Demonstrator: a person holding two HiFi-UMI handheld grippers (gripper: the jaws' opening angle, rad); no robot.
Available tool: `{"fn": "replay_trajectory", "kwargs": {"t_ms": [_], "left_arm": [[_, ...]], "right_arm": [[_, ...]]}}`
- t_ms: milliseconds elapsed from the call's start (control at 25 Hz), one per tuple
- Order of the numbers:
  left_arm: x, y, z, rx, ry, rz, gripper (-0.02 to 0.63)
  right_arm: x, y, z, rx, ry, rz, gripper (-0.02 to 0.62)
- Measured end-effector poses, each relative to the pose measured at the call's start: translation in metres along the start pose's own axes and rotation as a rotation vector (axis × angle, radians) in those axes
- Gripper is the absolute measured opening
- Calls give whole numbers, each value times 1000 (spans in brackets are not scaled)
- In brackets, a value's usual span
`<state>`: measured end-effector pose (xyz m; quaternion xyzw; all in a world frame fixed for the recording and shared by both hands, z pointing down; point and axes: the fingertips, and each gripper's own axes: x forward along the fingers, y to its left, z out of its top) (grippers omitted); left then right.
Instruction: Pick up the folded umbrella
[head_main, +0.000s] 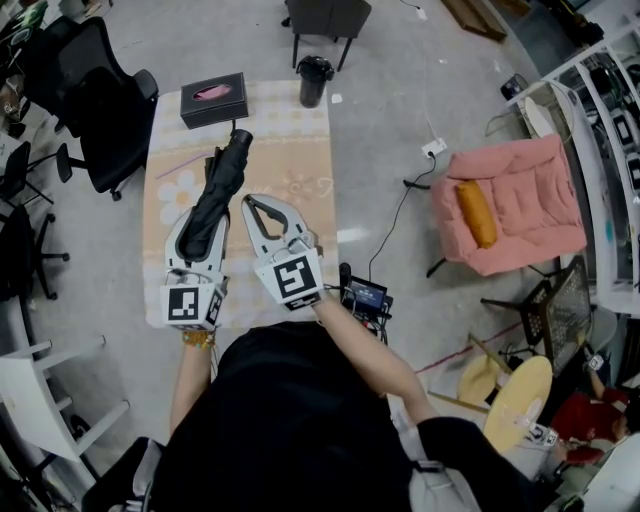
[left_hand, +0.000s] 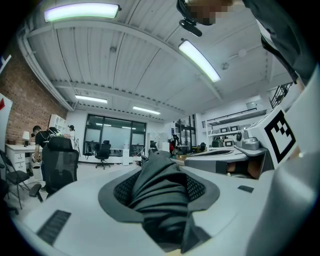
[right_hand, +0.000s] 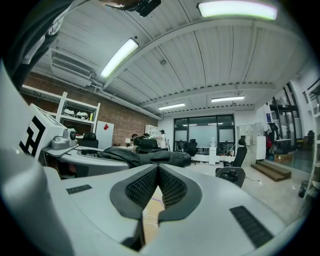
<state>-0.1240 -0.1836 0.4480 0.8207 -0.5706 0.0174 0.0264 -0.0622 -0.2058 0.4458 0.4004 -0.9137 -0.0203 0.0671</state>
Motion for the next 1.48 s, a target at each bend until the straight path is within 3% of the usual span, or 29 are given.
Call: {"fn": "replay_trajectory", "kwargs": {"t_ms": [960, 1200, 1480], "left_arm": [[-1, -7, -4, -1, 11, -22, 199], [10, -12, -55, 13, 159, -48, 149], [4, -13, -60, -14, 162, -46, 144]], "right_arm": [[-3, 1, -4, -37, 25, -13, 15], [-5, 0, -9, -17, 37, -13, 15], [-6, -8, -12, -14, 43, -26, 15]]}}
